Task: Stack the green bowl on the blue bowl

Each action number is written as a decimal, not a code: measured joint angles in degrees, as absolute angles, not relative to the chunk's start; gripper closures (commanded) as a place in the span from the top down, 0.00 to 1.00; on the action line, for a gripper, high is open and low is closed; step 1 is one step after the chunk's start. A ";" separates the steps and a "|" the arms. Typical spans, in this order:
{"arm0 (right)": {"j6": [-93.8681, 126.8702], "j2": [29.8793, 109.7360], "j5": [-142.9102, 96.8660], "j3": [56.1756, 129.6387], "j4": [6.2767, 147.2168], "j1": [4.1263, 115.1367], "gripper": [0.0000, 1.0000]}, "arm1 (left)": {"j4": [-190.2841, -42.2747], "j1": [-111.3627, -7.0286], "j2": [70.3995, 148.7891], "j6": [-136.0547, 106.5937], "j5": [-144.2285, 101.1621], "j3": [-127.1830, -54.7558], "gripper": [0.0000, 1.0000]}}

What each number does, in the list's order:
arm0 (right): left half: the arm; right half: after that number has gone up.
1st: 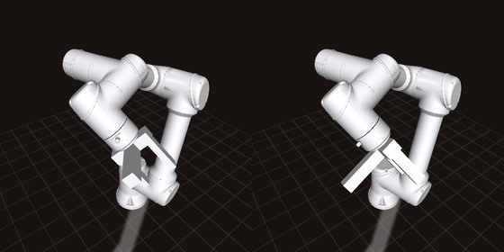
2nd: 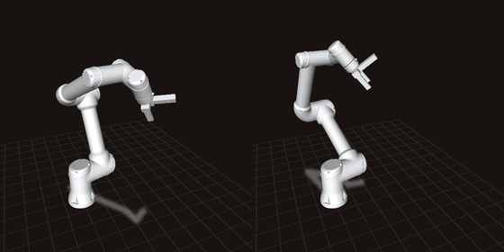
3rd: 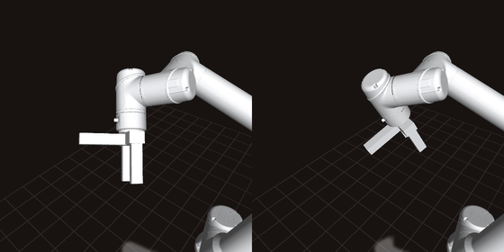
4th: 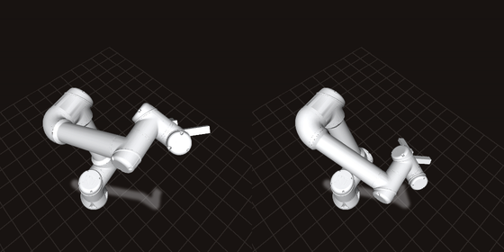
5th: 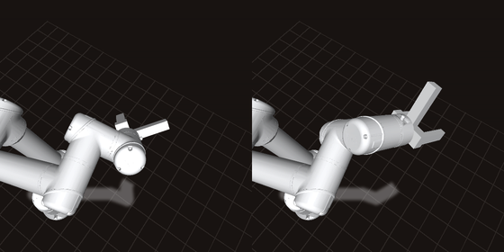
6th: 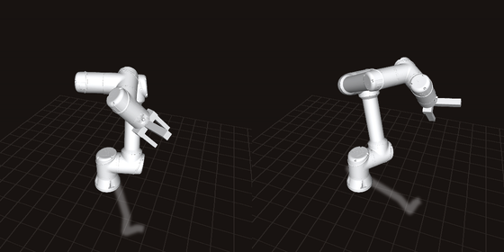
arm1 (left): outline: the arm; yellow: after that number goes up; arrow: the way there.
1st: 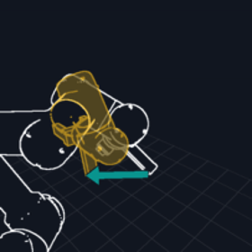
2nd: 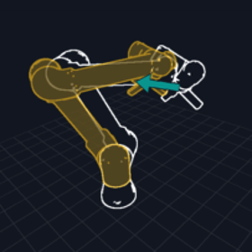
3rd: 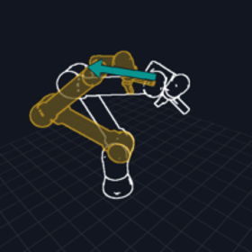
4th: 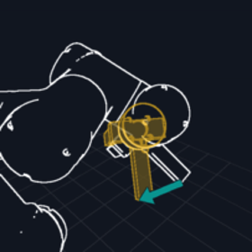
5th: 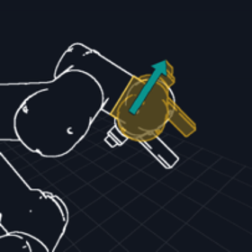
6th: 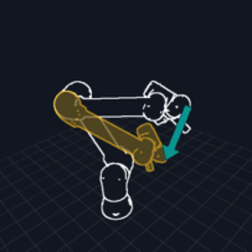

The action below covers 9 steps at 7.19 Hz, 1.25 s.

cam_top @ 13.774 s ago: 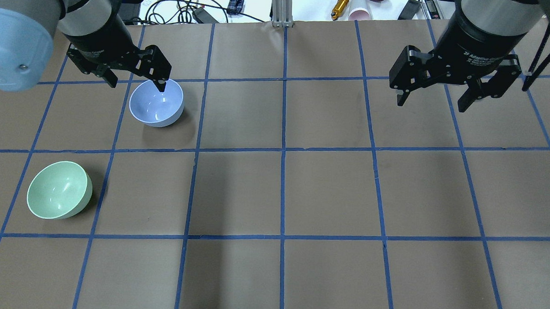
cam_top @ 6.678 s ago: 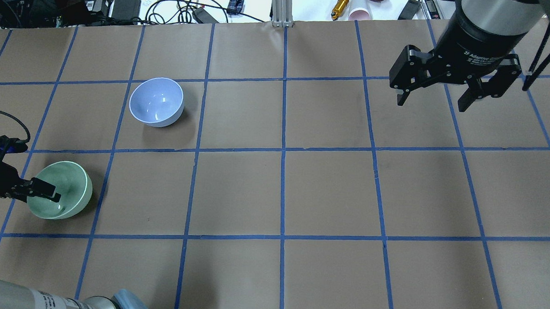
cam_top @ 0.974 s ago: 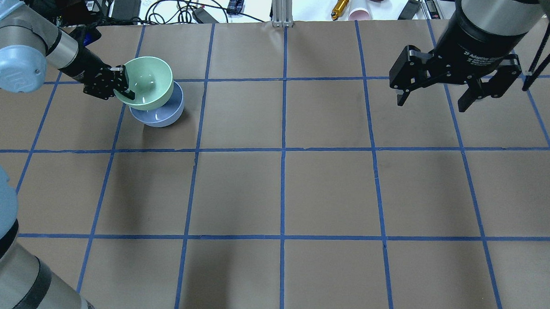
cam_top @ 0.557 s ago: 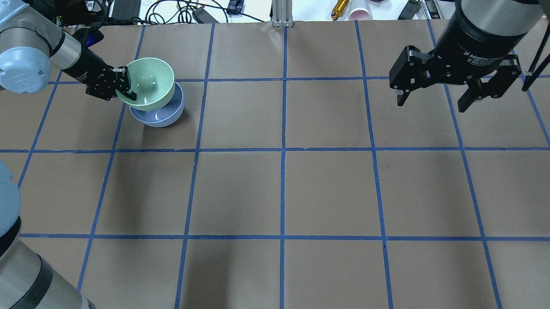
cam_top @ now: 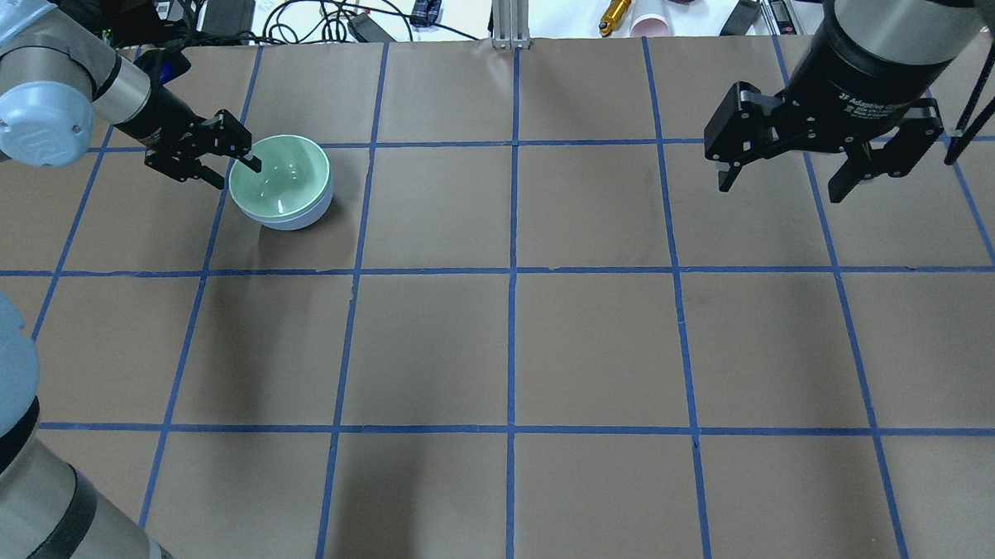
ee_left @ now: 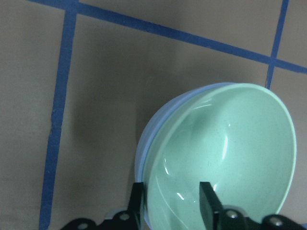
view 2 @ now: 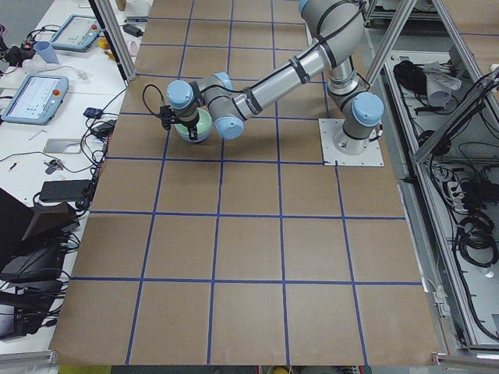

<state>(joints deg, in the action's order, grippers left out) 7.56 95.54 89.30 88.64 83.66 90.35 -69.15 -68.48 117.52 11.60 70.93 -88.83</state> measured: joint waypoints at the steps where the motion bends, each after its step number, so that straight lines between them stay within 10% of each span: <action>1: 7.56 95.54 89.30 88.62 83.66 90.35 1.00 | -69.71 -68.71 116.89 11.52 71.52 -88.82 0.93; 9: 7.56 95.54 89.30 88.61 83.67 90.35 1.00 | -80.41 -84.53 98.14 9.03 86.67 -89.25 0.96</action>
